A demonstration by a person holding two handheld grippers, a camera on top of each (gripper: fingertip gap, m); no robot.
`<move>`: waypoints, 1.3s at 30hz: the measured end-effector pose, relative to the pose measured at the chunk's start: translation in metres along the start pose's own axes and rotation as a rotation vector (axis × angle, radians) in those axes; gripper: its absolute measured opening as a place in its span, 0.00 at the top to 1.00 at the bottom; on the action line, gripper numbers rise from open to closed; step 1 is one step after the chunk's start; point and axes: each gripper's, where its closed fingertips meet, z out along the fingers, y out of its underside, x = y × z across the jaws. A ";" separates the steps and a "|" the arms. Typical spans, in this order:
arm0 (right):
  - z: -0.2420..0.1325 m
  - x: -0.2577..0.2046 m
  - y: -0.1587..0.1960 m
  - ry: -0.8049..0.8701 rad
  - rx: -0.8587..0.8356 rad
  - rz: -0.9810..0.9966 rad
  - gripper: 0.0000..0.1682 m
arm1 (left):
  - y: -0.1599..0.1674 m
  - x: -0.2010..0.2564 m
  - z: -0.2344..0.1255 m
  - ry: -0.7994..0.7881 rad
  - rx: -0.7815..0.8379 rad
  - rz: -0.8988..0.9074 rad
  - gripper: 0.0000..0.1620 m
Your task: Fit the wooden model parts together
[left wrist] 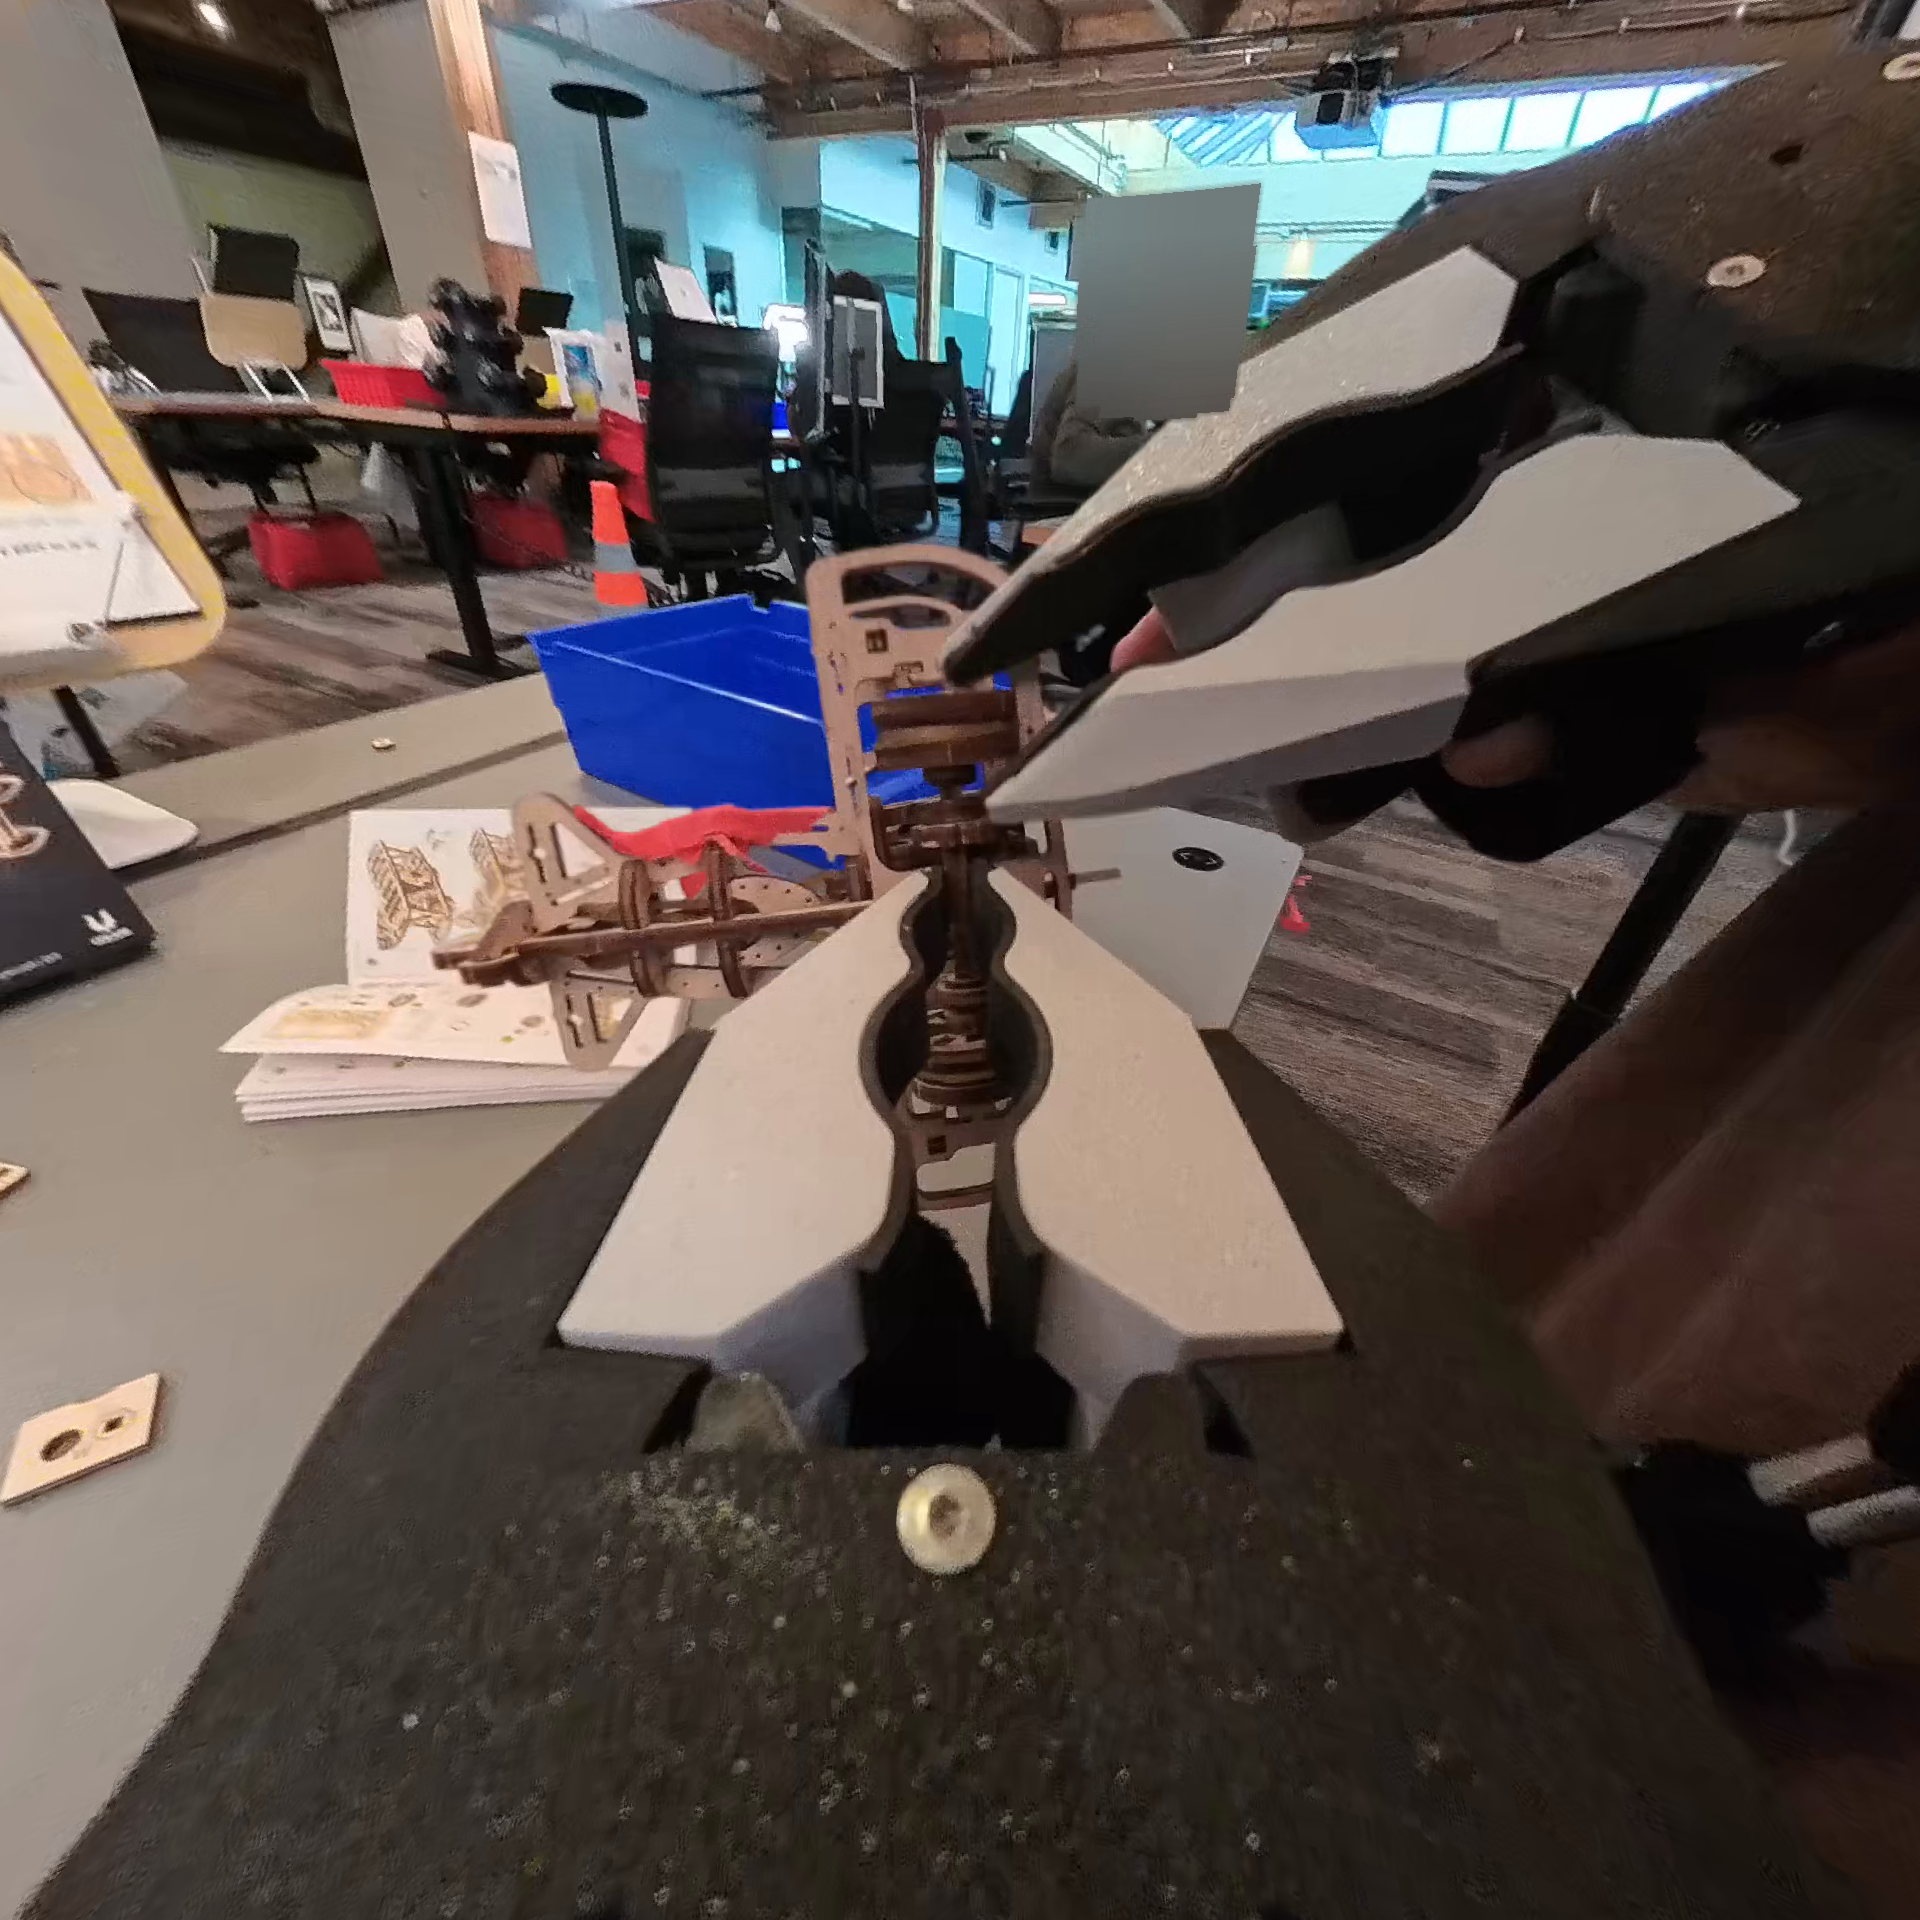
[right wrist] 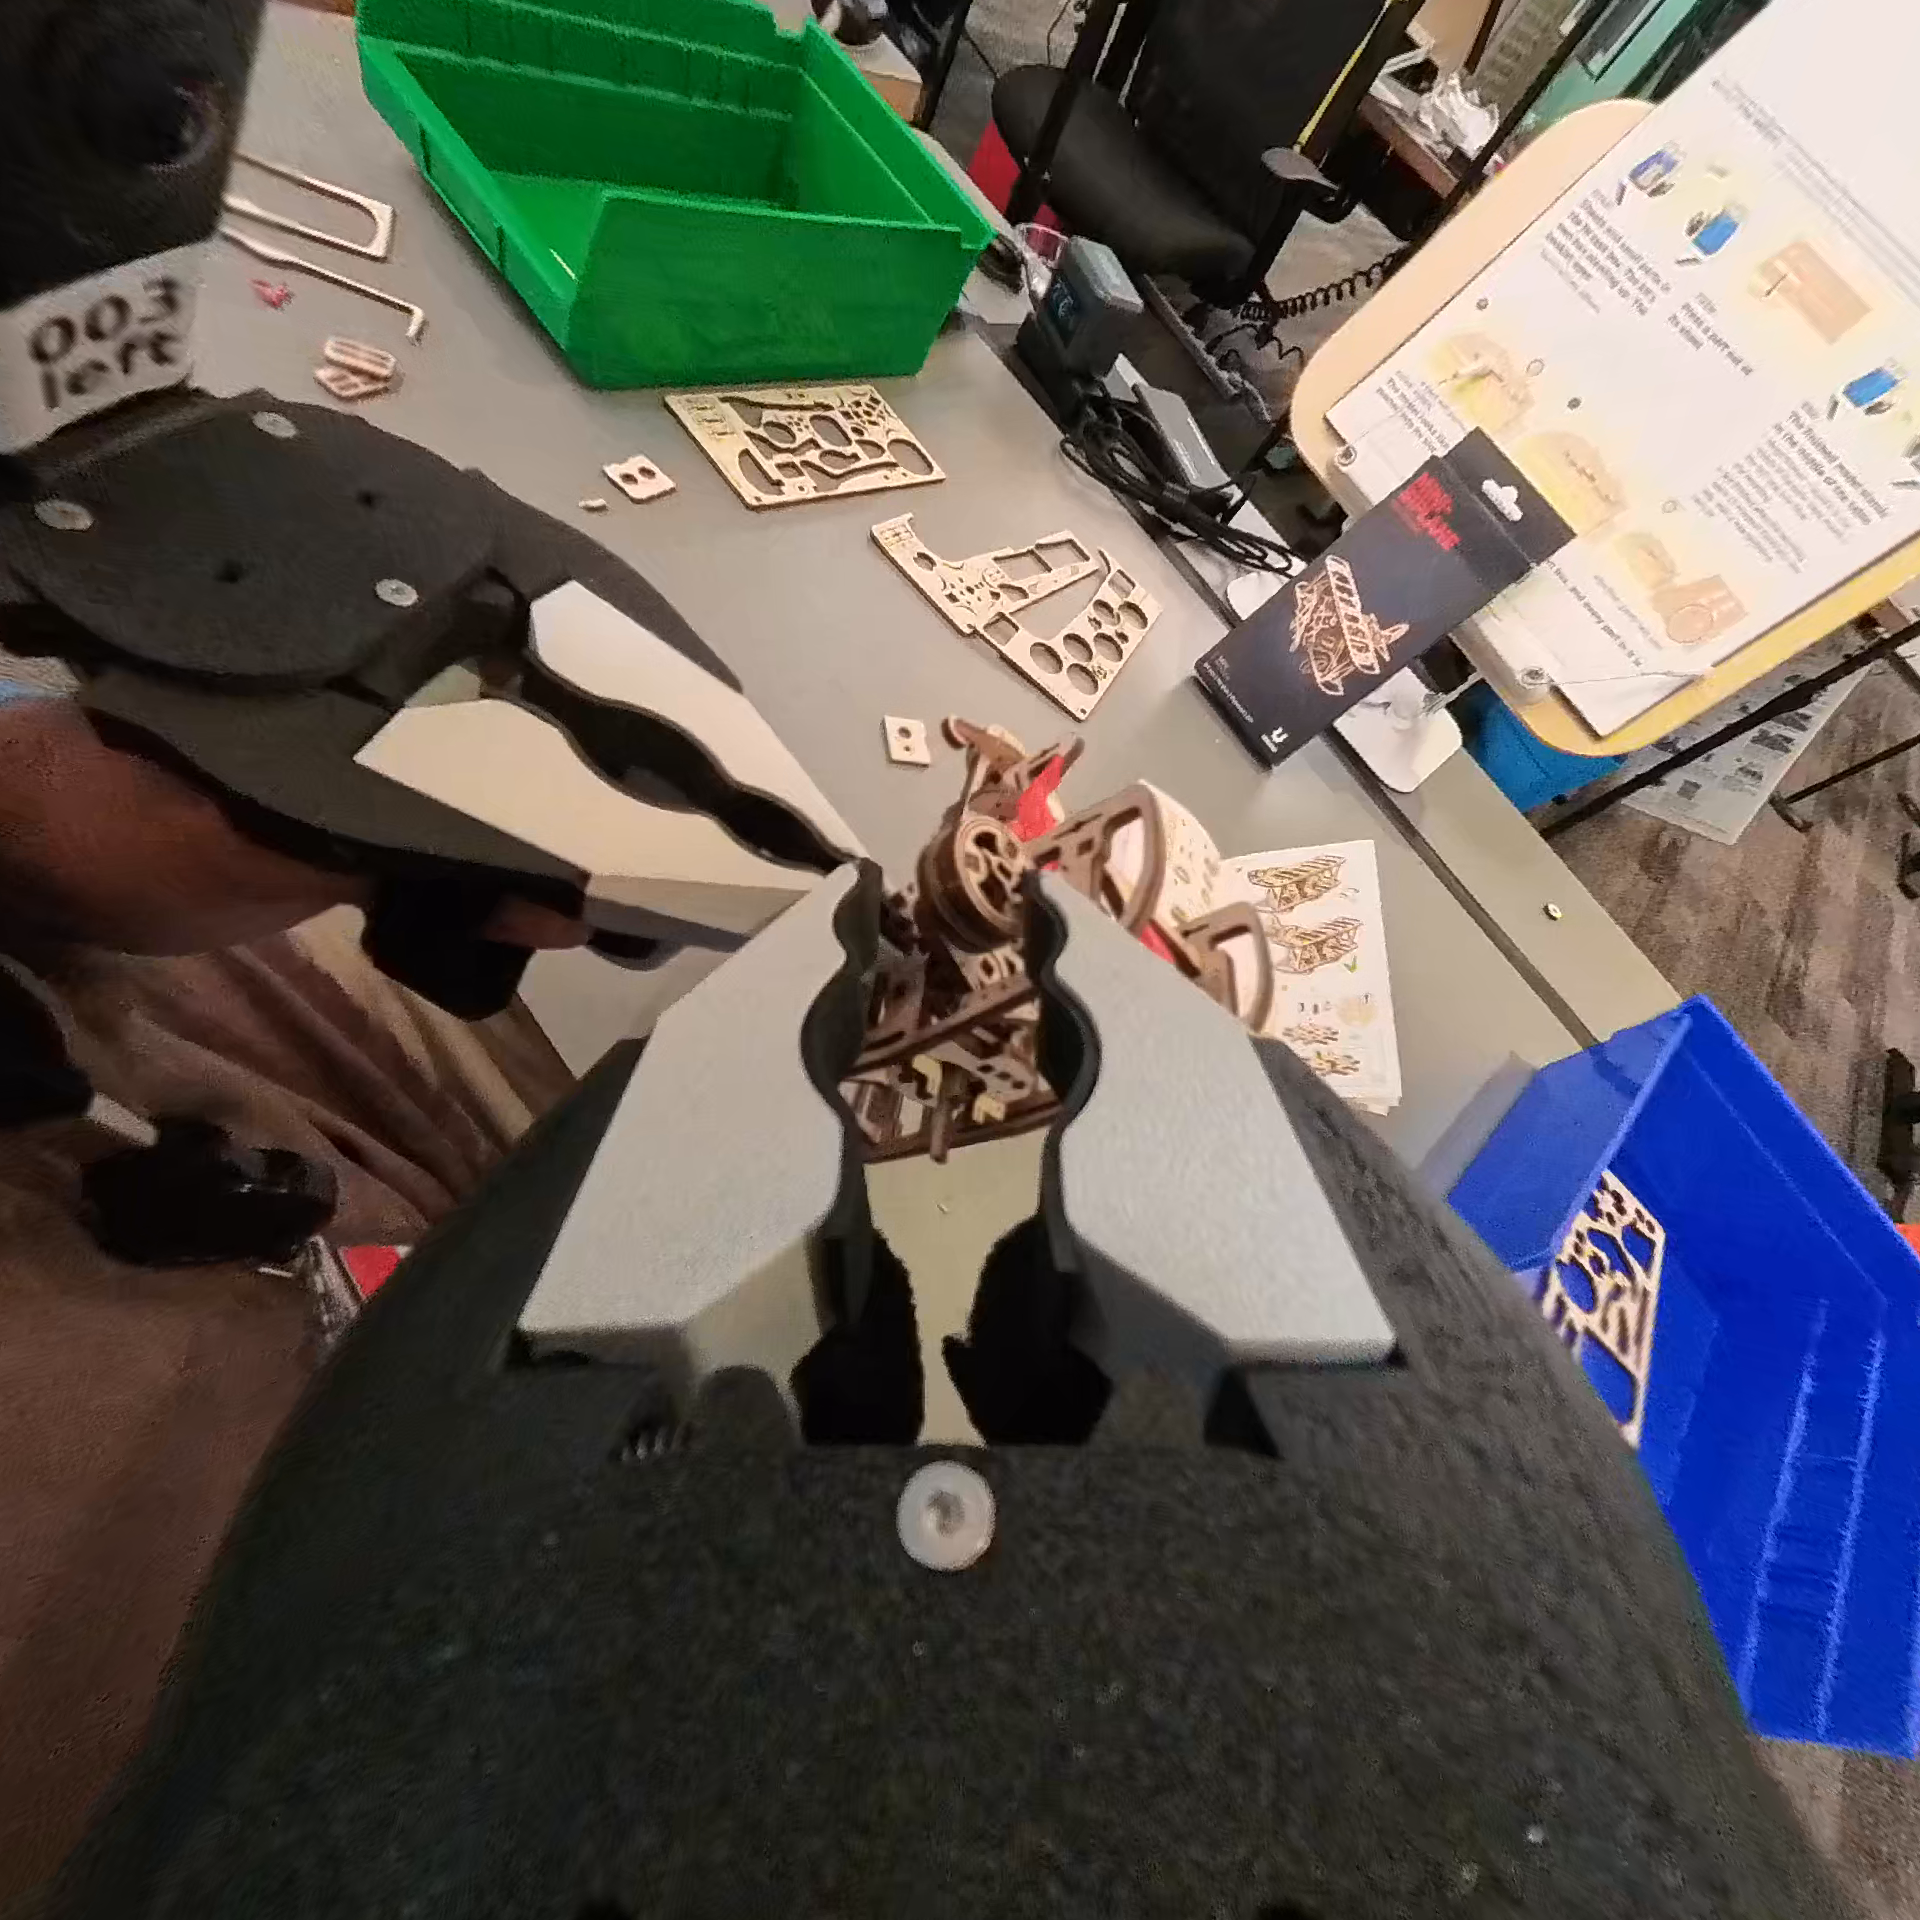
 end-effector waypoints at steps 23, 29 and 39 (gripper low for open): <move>-0.007 -0.003 0.007 0.069 -0.069 -0.165 0.90 | 0.004 0.010 0.003 0.028 -0.023 0.011 1.00; -0.010 -0.003 0.010 0.032 -0.060 -0.121 0.89 | 0.007 0.015 0.005 0.061 -0.040 -0.033 1.00; -0.008 -0.003 0.014 0.022 -0.103 -0.187 0.89 | 0.005 0.020 0.001 0.082 -0.053 -0.033 1.00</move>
